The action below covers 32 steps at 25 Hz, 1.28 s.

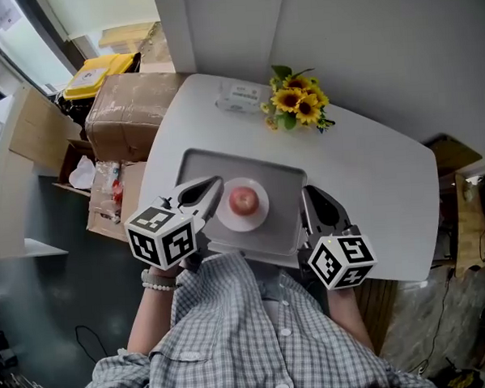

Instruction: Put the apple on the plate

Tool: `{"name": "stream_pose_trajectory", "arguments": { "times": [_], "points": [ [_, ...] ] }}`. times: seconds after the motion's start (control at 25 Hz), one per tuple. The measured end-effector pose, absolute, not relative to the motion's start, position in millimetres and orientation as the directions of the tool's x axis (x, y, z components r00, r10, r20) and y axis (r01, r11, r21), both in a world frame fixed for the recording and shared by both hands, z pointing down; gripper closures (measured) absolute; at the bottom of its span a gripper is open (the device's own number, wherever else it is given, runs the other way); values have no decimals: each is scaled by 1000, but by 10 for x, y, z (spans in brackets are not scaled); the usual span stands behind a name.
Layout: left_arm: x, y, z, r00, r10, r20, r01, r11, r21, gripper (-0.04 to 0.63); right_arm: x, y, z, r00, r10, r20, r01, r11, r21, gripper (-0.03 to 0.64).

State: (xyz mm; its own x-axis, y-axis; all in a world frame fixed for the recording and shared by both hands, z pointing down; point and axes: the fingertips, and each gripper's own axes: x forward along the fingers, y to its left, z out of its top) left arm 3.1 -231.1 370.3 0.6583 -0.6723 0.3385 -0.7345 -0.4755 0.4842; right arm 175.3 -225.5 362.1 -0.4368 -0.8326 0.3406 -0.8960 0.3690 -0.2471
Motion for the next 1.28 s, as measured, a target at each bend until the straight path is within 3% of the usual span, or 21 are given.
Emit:
{"name": "stream_pose_trajectory", "arguments": {
  "times": [0.2, 0.4, 0.52, 1.28],
  "points": [
    [150, -2283, 3205, 663, -712, 232, -725, -532, 437, 586, 1758, -2279, 3173, -444, -861, 248, -894, 407, -187, 580],
    [320, -2244, 2956, 694, -692, 199, -711, -617, 337, 586, 1835, -2313, 2797, -415, -895, 162, -910, 408, -79, 581],
    [442, -2221, 2933, 716, -671, 192, -693, -651, 308, 586, 1912, -2288, 2733, -402, -906, 134, -914, 390, -111, 583],
    [672, -2119, 2929, 770, -607, 195, -636, -713, 294, 586, 1976, -2220, 2888, -400, -896, 191, -914, 376, -151, 588]
  ]
}}
